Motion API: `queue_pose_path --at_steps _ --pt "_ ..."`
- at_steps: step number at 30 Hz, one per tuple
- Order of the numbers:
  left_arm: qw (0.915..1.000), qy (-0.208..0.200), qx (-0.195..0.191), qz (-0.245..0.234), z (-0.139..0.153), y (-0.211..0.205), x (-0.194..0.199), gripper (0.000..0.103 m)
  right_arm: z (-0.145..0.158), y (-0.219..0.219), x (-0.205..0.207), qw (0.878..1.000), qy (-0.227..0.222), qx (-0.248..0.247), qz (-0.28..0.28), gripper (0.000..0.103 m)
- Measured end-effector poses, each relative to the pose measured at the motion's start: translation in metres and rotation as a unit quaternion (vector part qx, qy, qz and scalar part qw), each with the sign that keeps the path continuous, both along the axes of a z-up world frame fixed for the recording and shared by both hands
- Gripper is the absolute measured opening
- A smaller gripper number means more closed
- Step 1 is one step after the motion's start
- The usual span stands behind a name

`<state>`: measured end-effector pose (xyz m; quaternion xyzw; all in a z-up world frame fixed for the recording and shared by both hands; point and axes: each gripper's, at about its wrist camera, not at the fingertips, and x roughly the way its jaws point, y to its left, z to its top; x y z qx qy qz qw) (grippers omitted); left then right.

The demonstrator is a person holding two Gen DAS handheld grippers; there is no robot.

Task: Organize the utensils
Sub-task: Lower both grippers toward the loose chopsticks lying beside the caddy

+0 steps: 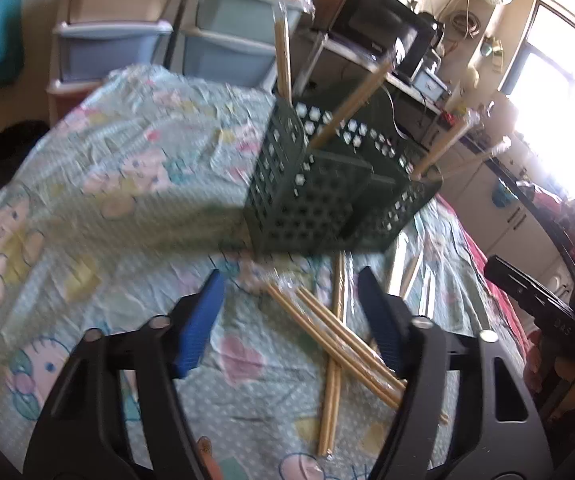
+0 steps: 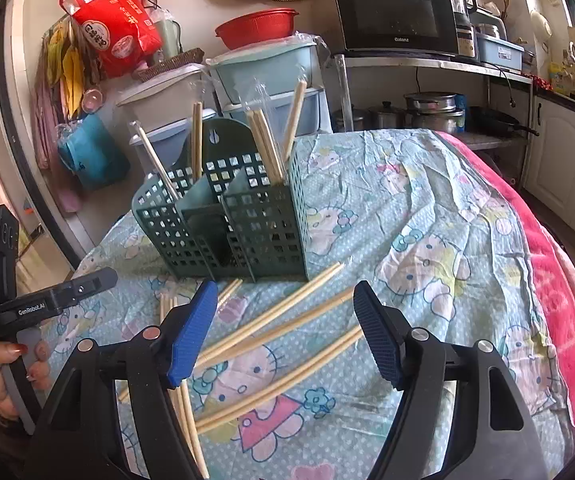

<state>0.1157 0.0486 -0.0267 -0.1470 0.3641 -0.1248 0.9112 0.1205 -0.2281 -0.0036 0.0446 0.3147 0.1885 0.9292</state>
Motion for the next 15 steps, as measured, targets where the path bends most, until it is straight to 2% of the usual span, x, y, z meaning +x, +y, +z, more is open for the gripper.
queue_pose_path --at_steps 3,6,15 --pt "0.9996 0.016 -0.007 -0.022 -0.008 -0.009 0.0 0.04 -0.004 -0.003 0.0 1.0 0.005 0.001 -0.003 0.068" --pt "0.9986 0.028 -0.014 -0.042 -0.014 -0.018 -0.001 0.035 -0.007 -0.005 0.0 1.0 0.008 0.001 -0.006 0.068" --pt "0.9952 0.058 -0.011 -0.078 -0.023 -0.039 0.012 0.035 -0.011 -0.013 0.002 1.0 0.015 0.003 -0.015 0.068"
